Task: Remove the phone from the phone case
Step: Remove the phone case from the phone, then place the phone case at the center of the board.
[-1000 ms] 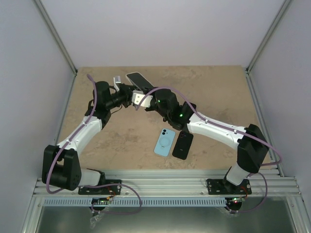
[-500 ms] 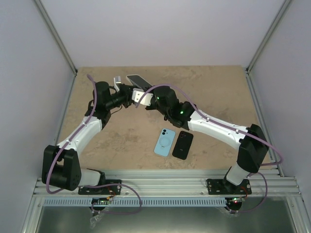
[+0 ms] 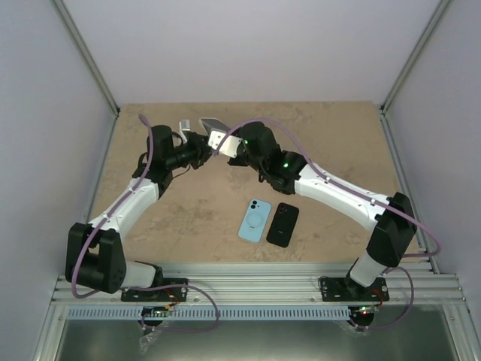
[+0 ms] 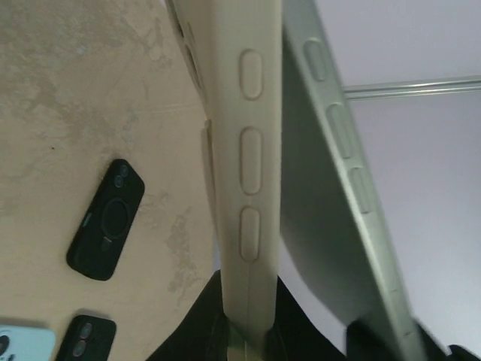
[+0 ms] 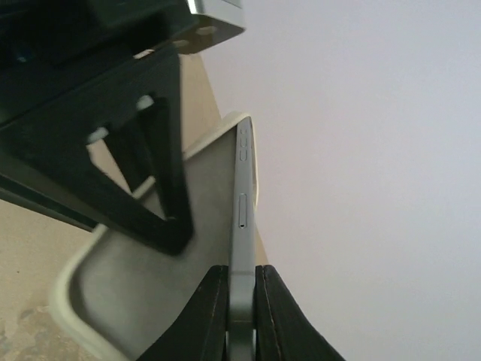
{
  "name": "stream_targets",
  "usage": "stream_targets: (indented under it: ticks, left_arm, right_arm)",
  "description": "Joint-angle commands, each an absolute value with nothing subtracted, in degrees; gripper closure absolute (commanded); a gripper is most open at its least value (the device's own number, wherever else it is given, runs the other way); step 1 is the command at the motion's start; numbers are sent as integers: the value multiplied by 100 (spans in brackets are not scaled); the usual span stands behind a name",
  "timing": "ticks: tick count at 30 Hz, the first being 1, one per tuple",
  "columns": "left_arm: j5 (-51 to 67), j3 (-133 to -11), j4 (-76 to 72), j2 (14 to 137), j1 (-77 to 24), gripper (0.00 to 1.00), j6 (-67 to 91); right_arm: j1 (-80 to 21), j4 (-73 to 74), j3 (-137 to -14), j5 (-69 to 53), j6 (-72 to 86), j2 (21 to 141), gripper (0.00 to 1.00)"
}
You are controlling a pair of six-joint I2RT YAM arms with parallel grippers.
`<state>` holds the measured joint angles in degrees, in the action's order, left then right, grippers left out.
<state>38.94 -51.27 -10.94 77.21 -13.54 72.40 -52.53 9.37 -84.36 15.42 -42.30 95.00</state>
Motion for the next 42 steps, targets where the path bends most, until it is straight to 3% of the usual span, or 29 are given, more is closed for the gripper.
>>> stream_targets:
  ticks: [1, 10, 17, 26, 32, 37, 42]
  left_arm:
    - [3550, -5110, -686, 7799, -1211, 100, 6694]
    - [3268, -5135, -330, 7820, -1053, 100, 6221]
    - [3074, -5473, 436, 7995, -740, 100, 4503]
    - [3718, -6308, 1833, 8706, -334, 100, 2085]
    - [4132, -7275, 3074, 9797, 167, 100, 857]
    - [4631, -7610, 3526, 10469, 226, 100, 471]
    - [4424, -7843, 3626, 10881, 244, 100, 316]
  right_arm:
    - [-5036, 543, -8924, 1912, -3929, 9099, 99]
    - [-5007, 864, -9108, 1738, -3735, 9030, 99]
    - [-4725, 1195, -9067, 1348, -3292, 8806, 99]
    - [-4449, 1353, -8801, 1007, -2932, 8550, 99]
    - [-4428, 1366, -8654, 914, -2829, 8500, 99]
    - [-4412, 1363, -8575, 856, -2748, 8518, 99]
    - [-4412, 1382, -8561, 827, -2724, 8537, 99]
